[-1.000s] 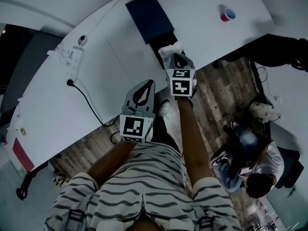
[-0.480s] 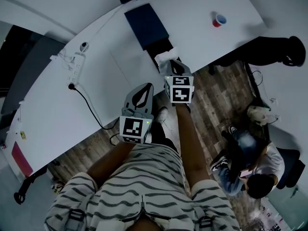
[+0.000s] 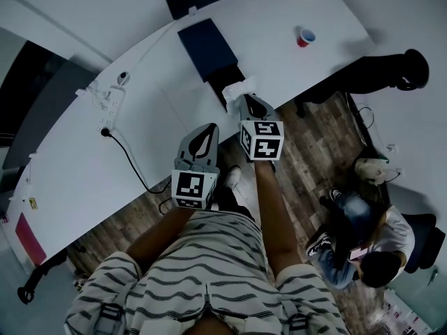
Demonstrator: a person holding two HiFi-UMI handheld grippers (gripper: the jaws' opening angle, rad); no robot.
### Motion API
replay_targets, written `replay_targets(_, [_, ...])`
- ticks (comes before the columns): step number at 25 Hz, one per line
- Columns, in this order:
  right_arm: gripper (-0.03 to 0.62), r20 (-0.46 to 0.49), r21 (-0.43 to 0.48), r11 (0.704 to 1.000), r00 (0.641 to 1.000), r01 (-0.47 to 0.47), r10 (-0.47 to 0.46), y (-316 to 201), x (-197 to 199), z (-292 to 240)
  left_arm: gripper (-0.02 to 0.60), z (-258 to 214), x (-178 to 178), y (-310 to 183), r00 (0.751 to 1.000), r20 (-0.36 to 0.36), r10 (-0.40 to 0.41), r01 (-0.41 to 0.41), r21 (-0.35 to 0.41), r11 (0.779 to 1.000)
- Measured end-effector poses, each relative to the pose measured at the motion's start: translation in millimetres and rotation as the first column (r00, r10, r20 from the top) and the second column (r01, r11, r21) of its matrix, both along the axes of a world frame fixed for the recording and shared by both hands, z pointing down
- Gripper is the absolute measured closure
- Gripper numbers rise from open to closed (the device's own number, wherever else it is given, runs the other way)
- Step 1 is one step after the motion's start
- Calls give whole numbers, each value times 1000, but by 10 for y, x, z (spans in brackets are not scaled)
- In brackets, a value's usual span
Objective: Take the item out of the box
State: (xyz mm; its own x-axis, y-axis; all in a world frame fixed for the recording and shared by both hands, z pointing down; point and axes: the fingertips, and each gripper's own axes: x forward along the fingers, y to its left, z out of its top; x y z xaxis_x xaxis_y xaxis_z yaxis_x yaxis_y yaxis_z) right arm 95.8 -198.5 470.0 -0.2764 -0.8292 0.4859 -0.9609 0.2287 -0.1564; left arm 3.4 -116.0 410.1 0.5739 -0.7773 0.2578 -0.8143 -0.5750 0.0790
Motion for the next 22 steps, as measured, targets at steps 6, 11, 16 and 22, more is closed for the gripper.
replay_targets(6, [576, 42, 57, 998, 999, -11, 9, 127, -34, -238, 555, -139, -25, 41, 1000, -20, 4, -4, 21, 1000])
replay_targets(11, [575, 53, 105, 994, 998, -23, 18, 251, -40, -427, 555, -255, -37, 79, 999, -33, 13, -12, 40, 999])
replay_targets(16, [576, 56, 160, 987, 998, -35, 26, 387, -26, -643, 555, -362, -39, 134, 999, -33, 30, -28, 65, 998])
replay_targets(22, [576, 60, 222, 974, 998, -46, 33, 512, -4, -873, 555, -474, 2, 155, 998, -40, 54, -50, 93, 994])
